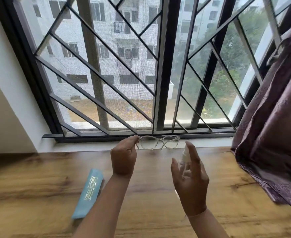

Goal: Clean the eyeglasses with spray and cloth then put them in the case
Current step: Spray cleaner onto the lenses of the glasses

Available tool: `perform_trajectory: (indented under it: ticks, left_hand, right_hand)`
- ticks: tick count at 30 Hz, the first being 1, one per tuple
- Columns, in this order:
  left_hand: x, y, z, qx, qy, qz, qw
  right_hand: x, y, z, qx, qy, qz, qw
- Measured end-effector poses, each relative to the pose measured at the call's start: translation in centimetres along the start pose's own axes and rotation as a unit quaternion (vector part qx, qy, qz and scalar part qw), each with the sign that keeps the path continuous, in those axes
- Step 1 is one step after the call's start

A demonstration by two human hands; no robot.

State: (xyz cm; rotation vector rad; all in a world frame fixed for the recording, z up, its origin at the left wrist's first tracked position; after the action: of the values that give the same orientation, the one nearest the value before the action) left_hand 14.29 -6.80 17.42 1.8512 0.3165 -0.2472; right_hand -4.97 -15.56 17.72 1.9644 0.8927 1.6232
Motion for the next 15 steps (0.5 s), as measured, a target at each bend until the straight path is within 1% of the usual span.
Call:
perform_trajectory:
  ticks: [3, 9, 11, 15]
  left_hand:
    - [0.1, 0.1, -0.2, -0.002, 0.0, -0.001, 1.0]
    - [0.5, 0.0, -0.4, 0.001, -0.003, -0.012, 1.0]
    - [0.5, -0.1, -0.3, 0.002, -0.004, -0.018, 1.0]
    - [0.5, -0.2, -0.4, -0.001, -0.001, -0.025, 1.0]
  right_hand:
    - [-0.7, 0.8, -1.2, -0.033, -0.024, 0.011, 0.999]
    - [-2.4, 1.9, -2.6, -0.059, -0.072, 0.03, 0.995]
    - [-2.7, 1.9, -2.6, -0.059, -0.077, 0.031, 0.995]
    - [-3.0, 1.7, -2.0, -0.03, -0.078, 0.014, 0.996]
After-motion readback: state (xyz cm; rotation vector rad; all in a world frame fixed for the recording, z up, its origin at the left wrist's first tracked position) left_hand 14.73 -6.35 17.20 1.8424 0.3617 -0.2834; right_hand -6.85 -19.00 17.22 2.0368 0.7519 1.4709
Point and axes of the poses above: each hand's wrist, its own y-axis towards the middle knuckle, its own z-axis out of the palm, x = y × z, the point moved 8 cm from there along y, towards the middle knuckle, and after that the axes turned 11 degrees about z, right-handed, at the moved point
